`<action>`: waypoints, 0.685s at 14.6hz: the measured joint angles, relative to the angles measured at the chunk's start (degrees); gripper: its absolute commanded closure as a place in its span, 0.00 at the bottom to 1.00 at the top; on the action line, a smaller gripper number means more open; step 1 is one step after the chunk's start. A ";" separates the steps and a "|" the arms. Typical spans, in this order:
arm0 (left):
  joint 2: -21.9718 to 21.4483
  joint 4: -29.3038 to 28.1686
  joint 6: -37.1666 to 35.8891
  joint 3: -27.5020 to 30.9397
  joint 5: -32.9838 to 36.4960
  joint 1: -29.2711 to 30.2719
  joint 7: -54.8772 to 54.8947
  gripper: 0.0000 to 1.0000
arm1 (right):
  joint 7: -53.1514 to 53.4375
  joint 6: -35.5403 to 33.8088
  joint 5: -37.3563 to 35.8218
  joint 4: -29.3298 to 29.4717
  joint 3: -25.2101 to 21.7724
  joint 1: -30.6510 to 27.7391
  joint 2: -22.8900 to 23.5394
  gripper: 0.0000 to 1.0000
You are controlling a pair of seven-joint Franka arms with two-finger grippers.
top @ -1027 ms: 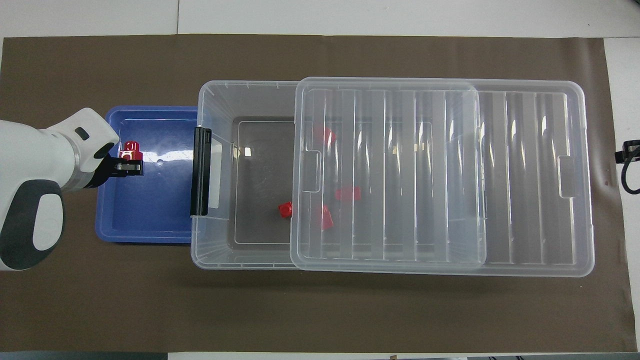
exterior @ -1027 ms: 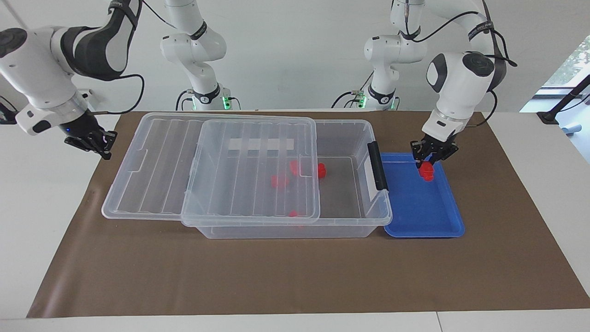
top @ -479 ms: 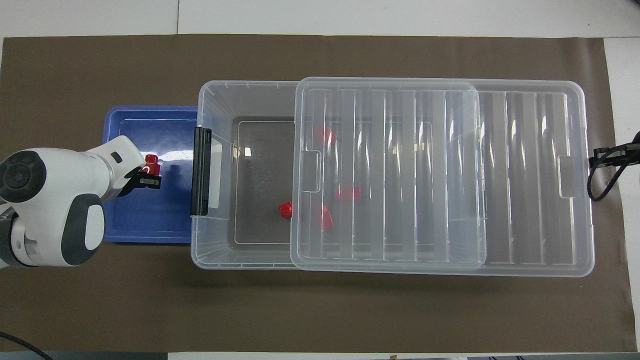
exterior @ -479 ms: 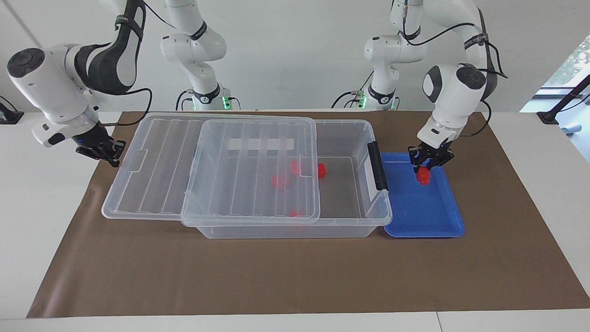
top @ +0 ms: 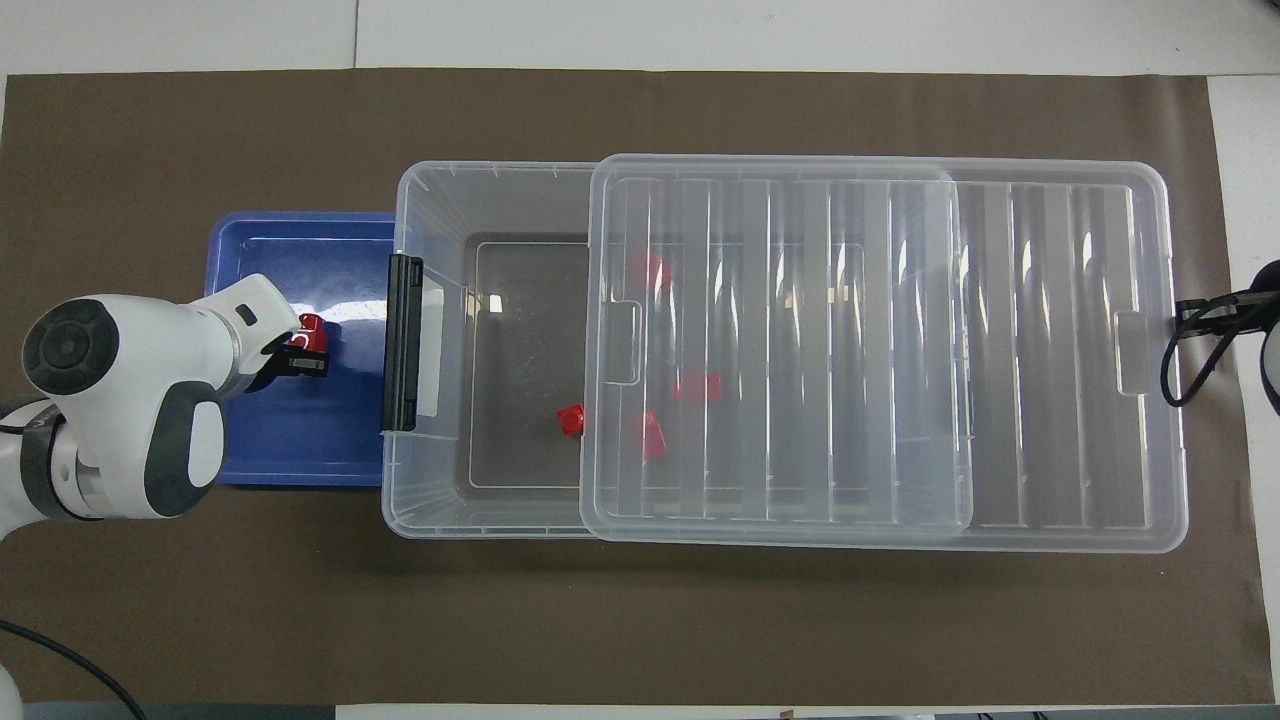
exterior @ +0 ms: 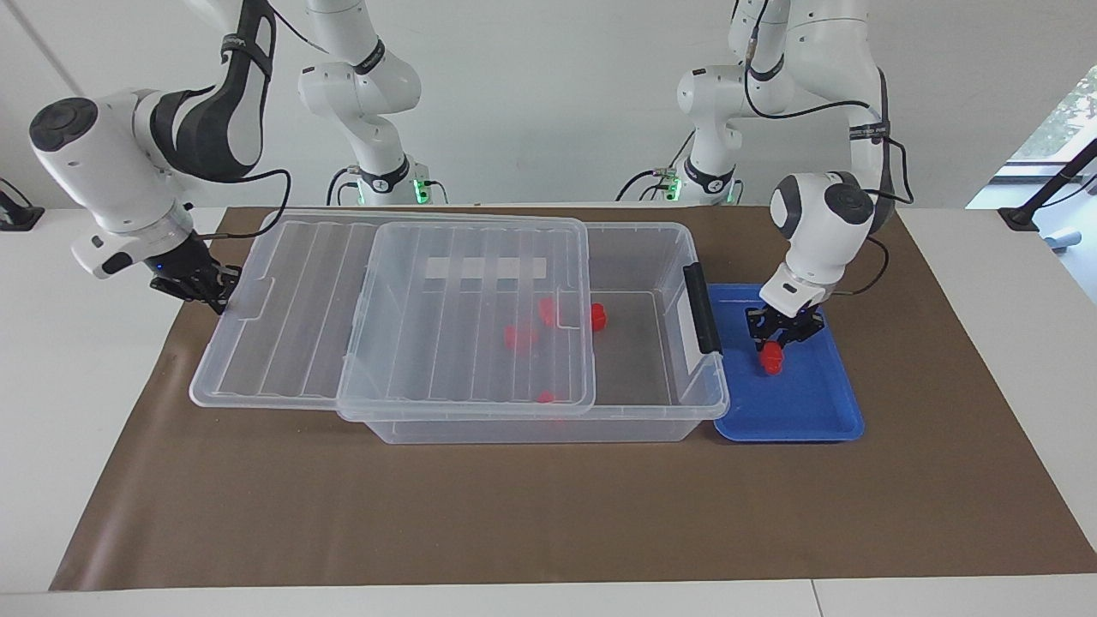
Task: Place red block in blue tray from box
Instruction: 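Release the block in the tray while the right gripper slides the lid closed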
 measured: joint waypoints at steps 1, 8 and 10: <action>0.03 0.00 0.16 0.00 0.00 0.28 0.00 1.00 | 1.07 0.03 0.01 -0.01 0.72 0.01 -0.05 1.00; 0.04 0.00 0.38 0.03 0.00 1.86 -0.03 0.00 | 11.60 0.03 0.03 -0.16 7.96 0.10 -0.10 1.00; 0.04 0.07 0.38 -0.06 0.00 1.86 -0.04 0.00 | 15.33 0.03 0.04 -0.16 10.20 0.17 -0.11 1.00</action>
